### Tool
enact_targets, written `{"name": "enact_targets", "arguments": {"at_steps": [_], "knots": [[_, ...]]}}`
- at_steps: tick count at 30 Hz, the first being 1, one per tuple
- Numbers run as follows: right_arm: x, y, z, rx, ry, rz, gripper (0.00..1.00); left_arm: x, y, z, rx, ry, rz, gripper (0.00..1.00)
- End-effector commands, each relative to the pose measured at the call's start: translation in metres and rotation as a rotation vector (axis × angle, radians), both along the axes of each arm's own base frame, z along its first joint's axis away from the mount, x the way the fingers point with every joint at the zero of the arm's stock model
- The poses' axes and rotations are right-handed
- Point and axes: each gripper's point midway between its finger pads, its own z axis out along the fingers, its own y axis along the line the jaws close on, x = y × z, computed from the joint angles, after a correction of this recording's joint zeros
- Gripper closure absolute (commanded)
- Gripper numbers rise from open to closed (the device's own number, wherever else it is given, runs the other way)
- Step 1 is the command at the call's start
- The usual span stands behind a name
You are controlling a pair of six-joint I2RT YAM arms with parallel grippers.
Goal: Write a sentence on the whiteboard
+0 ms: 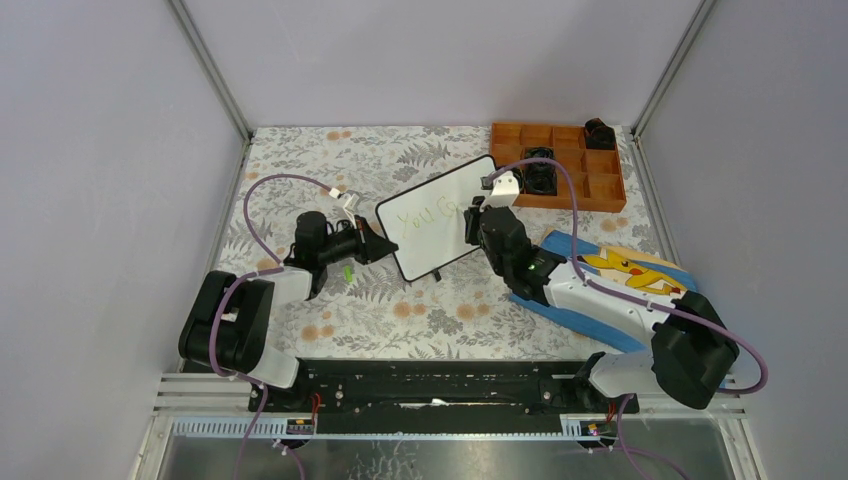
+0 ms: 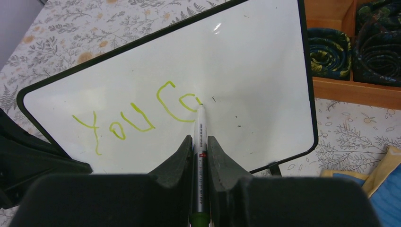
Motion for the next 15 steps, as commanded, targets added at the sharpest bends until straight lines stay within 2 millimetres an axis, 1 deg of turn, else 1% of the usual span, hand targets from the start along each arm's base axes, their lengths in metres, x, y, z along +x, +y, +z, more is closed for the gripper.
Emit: {"name": "enact_targets", "arguments": {"at_steps": [1,8,15], "knots": [[0.013,-0.004,0.042,0.067,-0.095,-0.048,1.00,0.003,0.007,-0.016,0.056,0.037,0.042,1.00],[0.018,0.002,0.042,0.074,-0.096,-0.039,1.00,0.003,0.008,-0.016,0.060,0.035,0.042,1.00],[0.023,0.003,0.042,0.074,-0.099,-0.044,1.00,0.003,0.008,-0.016,0.061,0.036,0.042,1.00]]}}
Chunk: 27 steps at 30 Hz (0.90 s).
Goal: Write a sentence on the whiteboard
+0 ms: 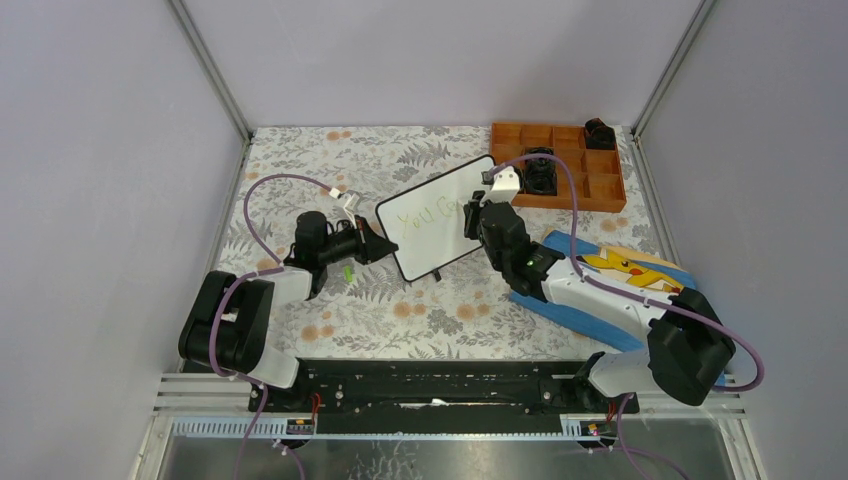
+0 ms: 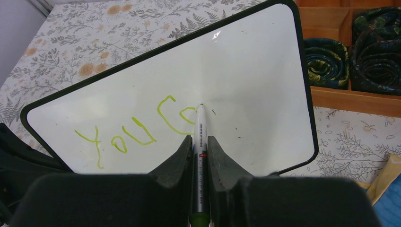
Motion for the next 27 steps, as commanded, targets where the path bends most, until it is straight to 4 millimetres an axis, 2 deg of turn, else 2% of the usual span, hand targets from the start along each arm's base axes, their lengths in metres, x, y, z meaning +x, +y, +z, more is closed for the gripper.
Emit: {"name": "enact_targets", "arguments": {"at_steps": [1,9,20,27], "knots": [[0.015,0.002,0.031,0.053,-0.073,-0.028,1.00,0.003,0.008,-0.016,0.058,0.039,0.043,1.00],[0.016,0.001,0.018,0.035,-0.046,-0.026,1.00,0.002,0.007,-0.016,0.059,0.037,0.043,1.00],[0.005,-0.007,-0.003,0.015,0.003,-0.029,1.00,0.003,0.007,-0.017,0.063,0.043,0.047,1.00],[0.000,-0.010,-0.010,0.015,0.017,-0.027,1.00,0.003,0.006,-0.017,0.063,0.043,0.045,1.00]]}}
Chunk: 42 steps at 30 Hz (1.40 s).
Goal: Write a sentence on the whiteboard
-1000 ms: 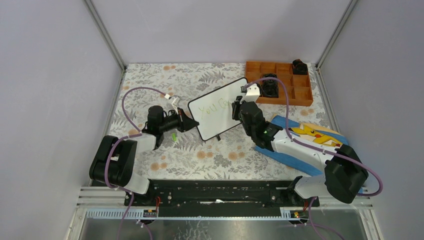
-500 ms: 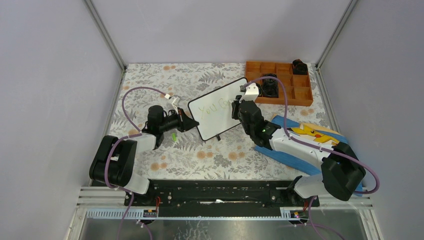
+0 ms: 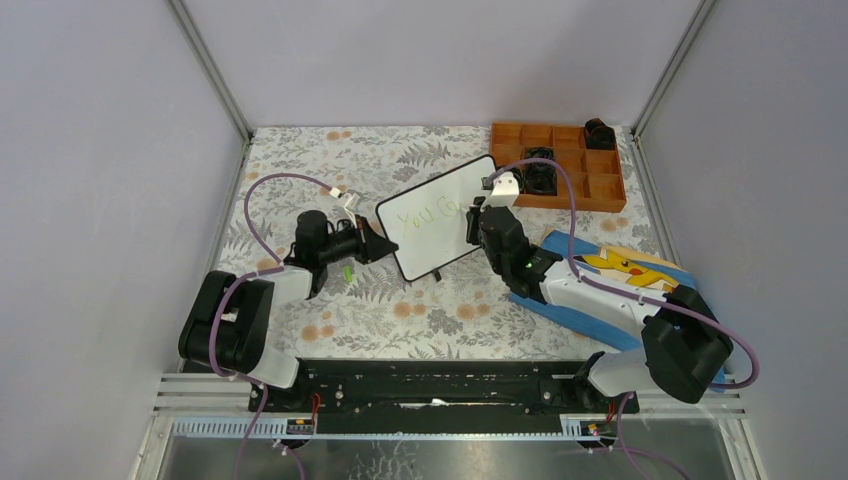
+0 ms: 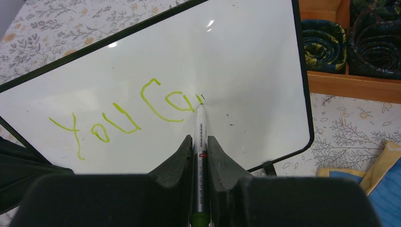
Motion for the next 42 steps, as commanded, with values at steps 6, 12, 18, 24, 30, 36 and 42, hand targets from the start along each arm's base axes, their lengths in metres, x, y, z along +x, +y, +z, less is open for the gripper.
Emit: {"name": "enact_targets", "arguments": {"at_steps": [6,12,18,24,30,36,42], "knots": [[0.004,-0.002,0.019,0.049,-0.034,-0.017,1.00,0.001,0.007,-0.017,0.064,0.035,0.043,1.00],[0.011,0.002,0.030,0.052,-0.056,-0.021,1.00,0.001,0.006,-0.016,0.064,0.032,0.040,1.00],[0.016,0.006,0.038,0.053,-0.071,-0.019,1.00,0.001,0.006,-0.016,0.067,0.029,0.040,1.00],[0.022,0.008,0.044,0.051,-0.080,-0.023,1.00,0.000,0.005,-0.016,0.069,0.029,0.036,1.00],[0.028,0.000,0.042,0.047,-0.073,-0.048,1.00,0.000,0.005,-0.016,0.072,0.028,0.036,1.00],[0.030,-0.007,0.039,0.048,-0.065,-0.065,1.00,0.001,0.005,-0.016,0.074,0.027,0.038,1.00],[0.024,-0.010,0.029,0.044,-0.044,-0.060,1.00,0.000,0.005,-0.017,0.075,0.029,0.037,1.00]]}}
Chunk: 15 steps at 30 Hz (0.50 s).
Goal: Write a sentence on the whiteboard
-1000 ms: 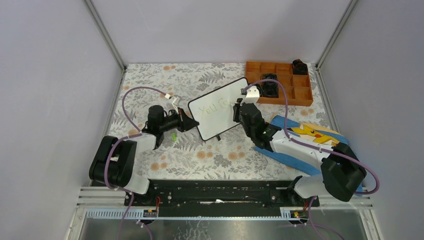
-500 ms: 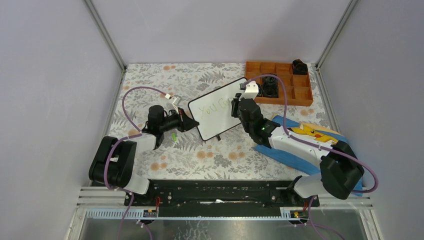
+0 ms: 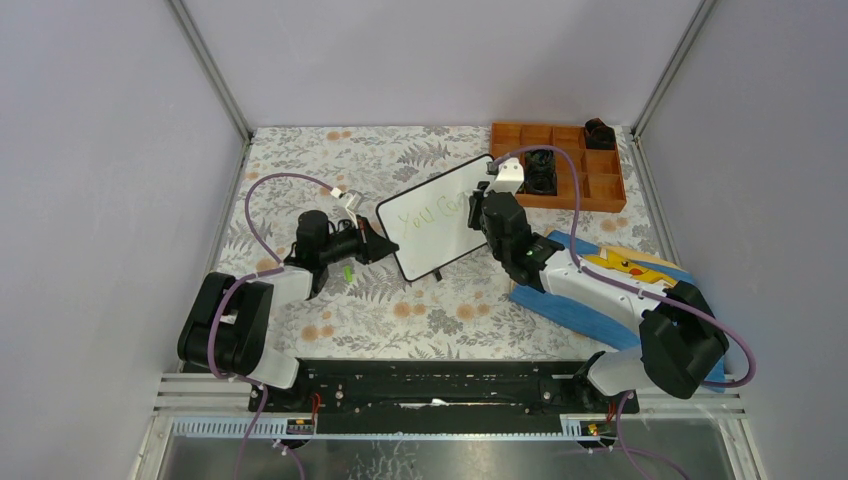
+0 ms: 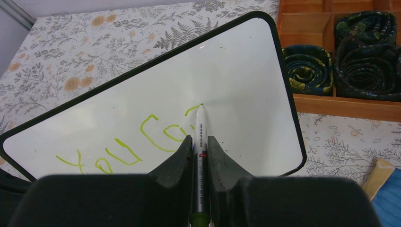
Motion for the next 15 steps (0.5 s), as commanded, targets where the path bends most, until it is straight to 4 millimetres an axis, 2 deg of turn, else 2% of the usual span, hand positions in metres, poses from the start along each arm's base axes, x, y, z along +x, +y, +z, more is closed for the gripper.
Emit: {"name": "enact_targets", "arguments": {"at_steps": [1,8,15], "knots": [[0.001,-0.004,0.005,0.019,-0.006,-0.015,1.00,0.001,0.006,-0.017,0.063,0.031,0.035,1.00],[-0.007,-0.010,-0.007,0.014,0.021,-0.017,1.00,0.001,0.007,-0.017,0.063,0.033,0.037,1.00],[-0.011,-0.013,-0.011,0.011,0.031,-0.020,1.00,0.001,0.006,-0.017,0.066,0.033,0.035,1.00]]}}
